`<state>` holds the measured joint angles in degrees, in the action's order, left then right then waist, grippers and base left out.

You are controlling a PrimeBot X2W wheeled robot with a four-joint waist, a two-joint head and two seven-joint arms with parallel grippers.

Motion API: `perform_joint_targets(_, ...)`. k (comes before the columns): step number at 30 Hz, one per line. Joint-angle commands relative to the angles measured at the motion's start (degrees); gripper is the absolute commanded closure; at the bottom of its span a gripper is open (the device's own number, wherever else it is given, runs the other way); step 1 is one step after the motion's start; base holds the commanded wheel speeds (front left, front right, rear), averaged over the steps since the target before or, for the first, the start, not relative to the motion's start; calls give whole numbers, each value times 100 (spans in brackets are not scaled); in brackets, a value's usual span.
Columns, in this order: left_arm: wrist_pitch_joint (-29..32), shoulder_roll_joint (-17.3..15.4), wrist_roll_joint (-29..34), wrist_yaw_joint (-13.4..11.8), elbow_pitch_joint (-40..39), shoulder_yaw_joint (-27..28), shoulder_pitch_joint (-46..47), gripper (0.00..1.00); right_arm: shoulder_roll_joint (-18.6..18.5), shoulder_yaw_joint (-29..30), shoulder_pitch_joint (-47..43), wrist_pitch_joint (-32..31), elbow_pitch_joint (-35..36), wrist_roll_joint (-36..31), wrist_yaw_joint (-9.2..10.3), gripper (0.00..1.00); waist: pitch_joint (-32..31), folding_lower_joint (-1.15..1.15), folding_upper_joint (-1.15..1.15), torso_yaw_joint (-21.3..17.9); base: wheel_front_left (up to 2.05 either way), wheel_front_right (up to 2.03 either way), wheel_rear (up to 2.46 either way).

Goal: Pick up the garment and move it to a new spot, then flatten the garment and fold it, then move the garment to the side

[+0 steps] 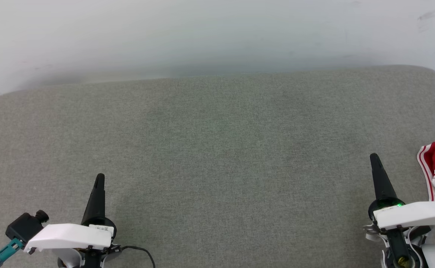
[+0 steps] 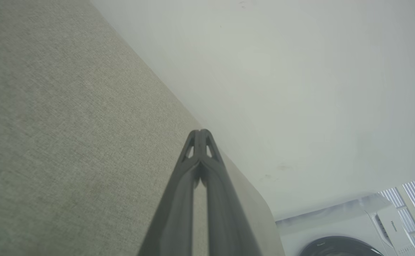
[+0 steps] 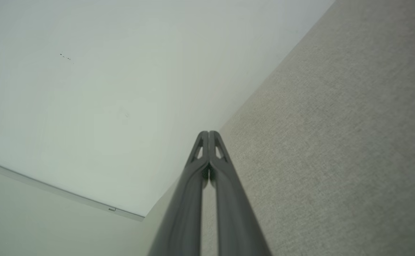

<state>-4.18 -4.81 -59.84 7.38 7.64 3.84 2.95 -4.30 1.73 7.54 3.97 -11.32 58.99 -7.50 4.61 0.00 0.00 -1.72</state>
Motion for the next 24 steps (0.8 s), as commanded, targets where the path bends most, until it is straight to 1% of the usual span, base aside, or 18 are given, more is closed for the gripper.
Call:
perform_joint_targets(1, 40, -36, -186, 10, -16, -2, 144, 100, -50, 22, -31, -38, 27, 199, 0, 100, -11, 0, 0, 5, 0, 0, 0)
perform_joint_targets(24, 394, -6, -1506, 13, 246, 22, 227, 100, -44, 115, -87, -376, -88, 1553, 1, 100, -156, 0, 0, 61, 0, 0, 0)
